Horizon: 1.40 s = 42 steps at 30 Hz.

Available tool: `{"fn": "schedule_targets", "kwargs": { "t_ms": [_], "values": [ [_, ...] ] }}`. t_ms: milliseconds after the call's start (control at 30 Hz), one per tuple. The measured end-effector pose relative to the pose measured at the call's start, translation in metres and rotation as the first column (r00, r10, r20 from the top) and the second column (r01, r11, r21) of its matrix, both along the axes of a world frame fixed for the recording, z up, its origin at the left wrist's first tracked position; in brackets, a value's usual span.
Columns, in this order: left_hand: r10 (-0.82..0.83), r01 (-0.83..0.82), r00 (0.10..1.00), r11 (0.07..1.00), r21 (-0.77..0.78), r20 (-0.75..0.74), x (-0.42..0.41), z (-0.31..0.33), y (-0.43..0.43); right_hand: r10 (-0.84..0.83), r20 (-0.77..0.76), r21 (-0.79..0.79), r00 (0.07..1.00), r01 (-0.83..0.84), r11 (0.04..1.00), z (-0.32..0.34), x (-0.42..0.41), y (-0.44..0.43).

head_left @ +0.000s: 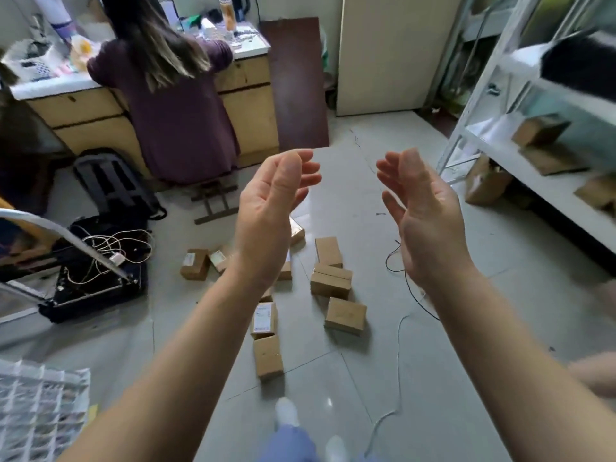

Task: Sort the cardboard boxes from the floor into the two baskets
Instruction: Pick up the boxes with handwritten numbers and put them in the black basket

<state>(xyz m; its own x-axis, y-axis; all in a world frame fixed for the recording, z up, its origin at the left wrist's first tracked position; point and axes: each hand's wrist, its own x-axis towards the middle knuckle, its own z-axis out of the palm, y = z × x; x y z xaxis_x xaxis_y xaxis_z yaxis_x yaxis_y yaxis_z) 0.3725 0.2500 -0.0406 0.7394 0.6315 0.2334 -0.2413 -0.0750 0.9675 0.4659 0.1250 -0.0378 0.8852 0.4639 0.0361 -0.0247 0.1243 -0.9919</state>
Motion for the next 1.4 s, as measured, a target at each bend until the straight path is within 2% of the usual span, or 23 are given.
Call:
{"fn": "schedule_targets", "kwargs": {
  "t_ms": [133,233,400,567,767,967,1167,1300,1400],
  "values": [
    [-0.025,0.026,1.0,0.999,-0.022,0.01,0.02,-0.003,0.02,-0.006,0.0,-0.017,1.0,0.006,1.0,-0.003,0.012,0.02],
    [0.018,-0.017,0.999,1.0,-0.013,0.033,0.019,-0.001,0.048,0.04,0.021,0.007,0.999,-0.04,0.999,-0.002,0.017,0.054],
    [0.197,-0.196,0.979,0.98,-0.023,0.05,-0.014,0.002,0.113,0.237,0.066,0.027,0.969,-0.239,0.971,-0.003,0.008,0.136],
    [0.455,-0.454,0.89,0.89,-0.037,0.017,-0.076,-0.006,0.168,0.481,0.052,0.042,0.875,-0.483,0.875,-0.012,-0.027,0.22],
    [0.714,-0.711,0.7,0.699,-0.076,0.013,-0.147,-0.014,0.199,0.729,0.079,-0.005,0.68,-0.731,0.683,-0.012,-0.081,0.297],
    [0.908,-0.902,0.418,0.412,-0.131,-0.025,-0.188,-0.038,0.213,0.906,0.079,-0.081,0.415,-0.904,0.421,-0.033,-0.124,0.368],
    [0.982,-0.969,0.158,0.134,-0.207,-0.104,-0.173,-0.078,0.229,0.988,0.012,-0.142,0.151,-0.978,0.151,-0.064,-0.132,0.431],
    [0.98,-0.969,0.014,-0.037,-0.246,-0.2,-0.159,-0.123,0.236,0.998,-0.038,-0.231,0.046,-0.972,0.036,-0.102,-0.131,0.466],
    [0.958,-0.948,-0.049,-0.133,-0.29,-0.281,-0.159,-0.162,0.234,0.997,-0.071,-0.31,-0.011,-0.95,-0.033,-0.141,-0.136,0.482]
  ]
}}
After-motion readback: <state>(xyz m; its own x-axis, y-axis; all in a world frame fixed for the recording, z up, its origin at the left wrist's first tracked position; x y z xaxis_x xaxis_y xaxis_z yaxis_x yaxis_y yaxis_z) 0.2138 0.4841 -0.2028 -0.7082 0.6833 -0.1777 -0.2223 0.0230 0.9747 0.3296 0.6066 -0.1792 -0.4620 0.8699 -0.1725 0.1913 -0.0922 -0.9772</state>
